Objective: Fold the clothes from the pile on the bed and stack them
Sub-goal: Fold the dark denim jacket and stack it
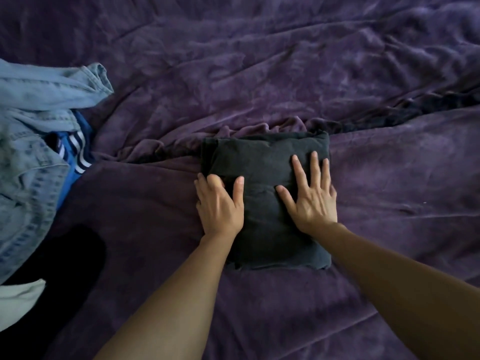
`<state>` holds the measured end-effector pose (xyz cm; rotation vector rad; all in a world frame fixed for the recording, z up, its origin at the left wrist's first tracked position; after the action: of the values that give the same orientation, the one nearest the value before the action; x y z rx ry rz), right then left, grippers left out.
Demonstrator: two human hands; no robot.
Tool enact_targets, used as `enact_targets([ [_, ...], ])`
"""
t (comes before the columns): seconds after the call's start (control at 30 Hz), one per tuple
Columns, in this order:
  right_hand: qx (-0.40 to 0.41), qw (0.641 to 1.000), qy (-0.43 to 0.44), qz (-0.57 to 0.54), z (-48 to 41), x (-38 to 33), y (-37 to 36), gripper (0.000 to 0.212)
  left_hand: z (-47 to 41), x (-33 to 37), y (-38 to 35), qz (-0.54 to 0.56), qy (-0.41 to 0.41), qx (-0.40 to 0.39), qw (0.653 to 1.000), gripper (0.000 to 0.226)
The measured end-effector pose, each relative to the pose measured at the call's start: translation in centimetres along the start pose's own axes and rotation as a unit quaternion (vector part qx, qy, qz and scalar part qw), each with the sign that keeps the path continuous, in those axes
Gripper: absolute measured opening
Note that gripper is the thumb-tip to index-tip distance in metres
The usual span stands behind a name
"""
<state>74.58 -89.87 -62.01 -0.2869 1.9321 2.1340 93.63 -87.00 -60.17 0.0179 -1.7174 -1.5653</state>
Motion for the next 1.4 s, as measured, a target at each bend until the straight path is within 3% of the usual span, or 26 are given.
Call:
enact_targets([
  [0.1,-0.003,0.987,-0.141,-0.076,2.3,0.1,1.1,0.084,0.9,0.6,1.2,0.02,0.014,-0.003,1.0,0.048],
  [0.17,-0.009,0.98,-0.181,-0.079,4.2,0.0,1.8,0.082,1.6,0.7,2.0,0.013,0.013,-0.004,1.0,0.046],
  [0.43,0.037,0.978,-0.188,-0.077,10.6,-0.1,9.9,0.071,6.1,4.0,8.3,0.045,0.017,-0.038,0.998,0.049],
  [0.63,0.055,0.981,-0.186,-0.029,16.6,4.0,17.9,0.072,14.5,9.6,12.2,0.031,-0.014,-0.039,0.999,0.05],
  [1.0,0.139,0.959,-0.244,-0.025,27.4,21.1,33.9,0.071,33.0,27.7,13.1,0.037,-0.163,-0.07,0.983,0.051],
  [1.4,0.222,0.929,-0.295,-0.008,34.7,43.4,49.6,0.07,51.3,47.6,8.1,0.126,-0.209,-0.155,0.957,0.051],
])
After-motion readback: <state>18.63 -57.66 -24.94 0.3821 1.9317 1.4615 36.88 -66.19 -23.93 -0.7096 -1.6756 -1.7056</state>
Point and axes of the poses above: each hand's wrist, its own z-axis away from the middle knuckle, its own y-axis out of the back of the hand, x = y × z, the point moved 1 cm from there along -z, towards the middle knuckle, and after that the axes turned 11 degrees about x, right-handed, at the moved point
